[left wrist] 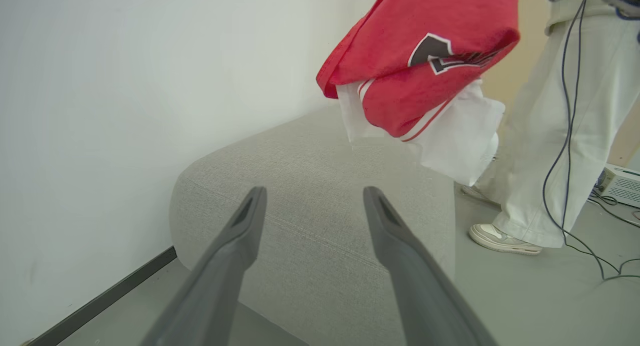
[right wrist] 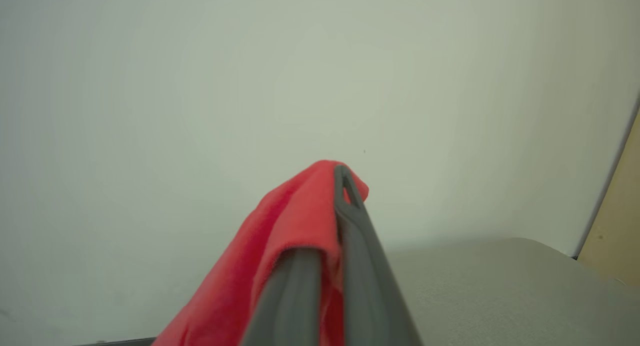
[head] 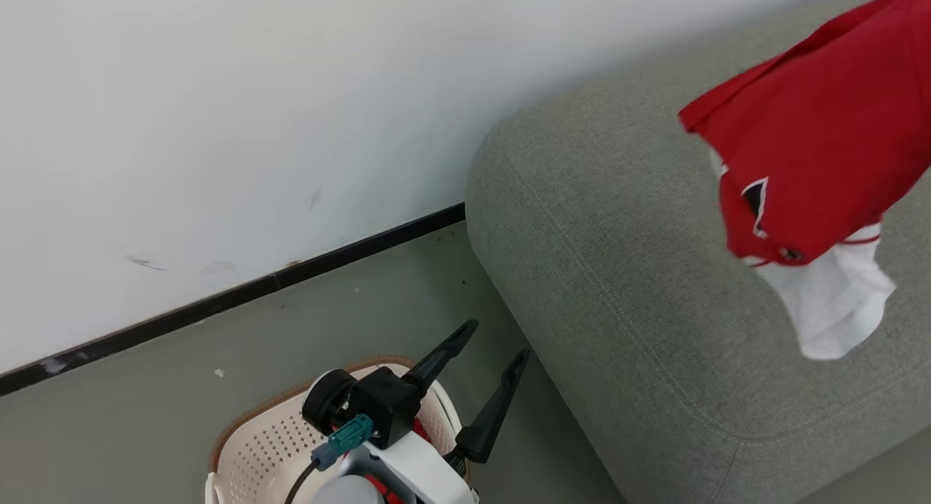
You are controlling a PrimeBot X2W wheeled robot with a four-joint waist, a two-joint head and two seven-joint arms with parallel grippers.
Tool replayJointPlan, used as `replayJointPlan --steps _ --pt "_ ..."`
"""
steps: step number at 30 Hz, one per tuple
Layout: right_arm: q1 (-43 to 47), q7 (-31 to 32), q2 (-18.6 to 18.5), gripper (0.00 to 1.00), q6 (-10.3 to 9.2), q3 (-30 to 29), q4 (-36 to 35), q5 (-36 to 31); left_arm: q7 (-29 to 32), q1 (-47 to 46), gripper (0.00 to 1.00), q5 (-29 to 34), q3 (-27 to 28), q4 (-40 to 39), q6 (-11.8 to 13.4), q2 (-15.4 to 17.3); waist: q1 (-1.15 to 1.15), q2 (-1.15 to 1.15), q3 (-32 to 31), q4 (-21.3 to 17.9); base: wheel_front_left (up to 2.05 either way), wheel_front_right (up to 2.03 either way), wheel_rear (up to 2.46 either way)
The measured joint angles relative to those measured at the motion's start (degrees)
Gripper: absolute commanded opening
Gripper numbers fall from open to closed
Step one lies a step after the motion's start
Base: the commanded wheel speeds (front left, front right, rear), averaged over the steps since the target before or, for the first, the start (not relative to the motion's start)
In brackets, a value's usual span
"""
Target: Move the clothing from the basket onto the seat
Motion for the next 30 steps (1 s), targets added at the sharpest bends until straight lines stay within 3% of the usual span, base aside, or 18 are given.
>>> replayJointPlan --steps 8,21,30 --pt "-11.21 0.75 -3.96 0.0 0.0 -5.2 9.18 0.32 0.79 -0.92 1.0 1.86 -0.05 -3.13 1.14 0.6 0.0 0.0 3.04 1.78 0.0 0.0 0.0" --pt "-12.4 -0.88 -6.22 0.0 0.0 -9.99 24.16 -1.0 3.76 -4.33 1.0 3.98 -1.78 -7.34 1.45 1.49 0.0 0.0 8.62 4.94 0.0 0.0 0.0" --pt "-16.95 -5.61 -5.22 0.0 0.0 -11.57 30.77 -4.06 6.05 -7.79 1.0 5.83 -2.5 -9.39 1.41 1.92 0.0 0.0 13.65 7.15 0.0 0.0 0.0"
